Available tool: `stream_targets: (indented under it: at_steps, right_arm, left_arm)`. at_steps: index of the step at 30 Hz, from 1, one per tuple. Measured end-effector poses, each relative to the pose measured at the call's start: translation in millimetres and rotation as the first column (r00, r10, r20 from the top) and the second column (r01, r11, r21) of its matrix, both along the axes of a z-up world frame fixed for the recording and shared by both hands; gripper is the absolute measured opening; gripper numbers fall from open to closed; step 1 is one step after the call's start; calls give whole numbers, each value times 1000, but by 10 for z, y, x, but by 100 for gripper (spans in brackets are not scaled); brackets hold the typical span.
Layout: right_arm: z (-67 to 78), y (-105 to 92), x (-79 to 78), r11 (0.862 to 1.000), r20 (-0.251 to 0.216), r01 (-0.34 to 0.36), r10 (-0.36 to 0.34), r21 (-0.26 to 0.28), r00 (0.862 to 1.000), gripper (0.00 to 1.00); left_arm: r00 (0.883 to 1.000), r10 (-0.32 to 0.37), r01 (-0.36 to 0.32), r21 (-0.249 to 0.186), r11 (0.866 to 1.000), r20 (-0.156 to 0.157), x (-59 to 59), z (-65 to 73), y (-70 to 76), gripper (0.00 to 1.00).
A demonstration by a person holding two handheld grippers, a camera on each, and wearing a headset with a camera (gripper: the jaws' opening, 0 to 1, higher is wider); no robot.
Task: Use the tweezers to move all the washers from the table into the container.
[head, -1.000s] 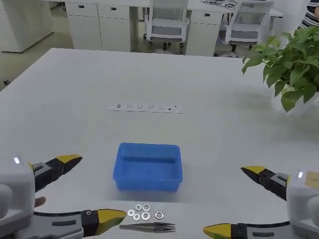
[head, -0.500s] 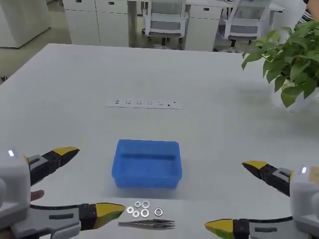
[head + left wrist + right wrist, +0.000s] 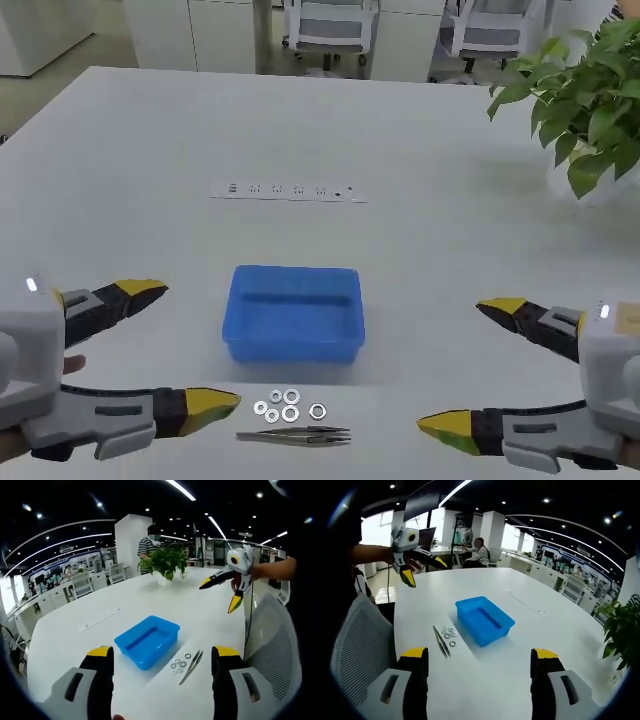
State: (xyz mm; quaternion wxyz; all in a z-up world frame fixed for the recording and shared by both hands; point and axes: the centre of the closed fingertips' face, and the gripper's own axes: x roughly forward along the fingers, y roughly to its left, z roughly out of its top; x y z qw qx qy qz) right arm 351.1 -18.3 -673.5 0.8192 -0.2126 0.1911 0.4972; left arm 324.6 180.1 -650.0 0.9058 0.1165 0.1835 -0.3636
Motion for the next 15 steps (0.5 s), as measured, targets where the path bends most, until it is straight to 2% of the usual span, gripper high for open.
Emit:
stream_targets:
  at_steps: [4,8,12,15]
  right_arm:
    - [-45,42,18,999,-6,-34,33,-22,999,83]
    - [-85,101,-3,995,-11,-93,92,-46,996,76]
    - [-151,162,-40,986,-27,-151,149,-75,988,68]
    - [-181,213,-33,980,-30,-179,177,-93,984,68]
  left_arm:
    - [999,-40,40,23,999,-10,14,-45,-28,79]
    - [995,-94,95,61,994,-21,8,-106,-55,72]
    - [991,-131,133,67,989,-27,5,-138,-83,64]
    - [986,-160,162,77,984,-38,4,-179,-100,58]
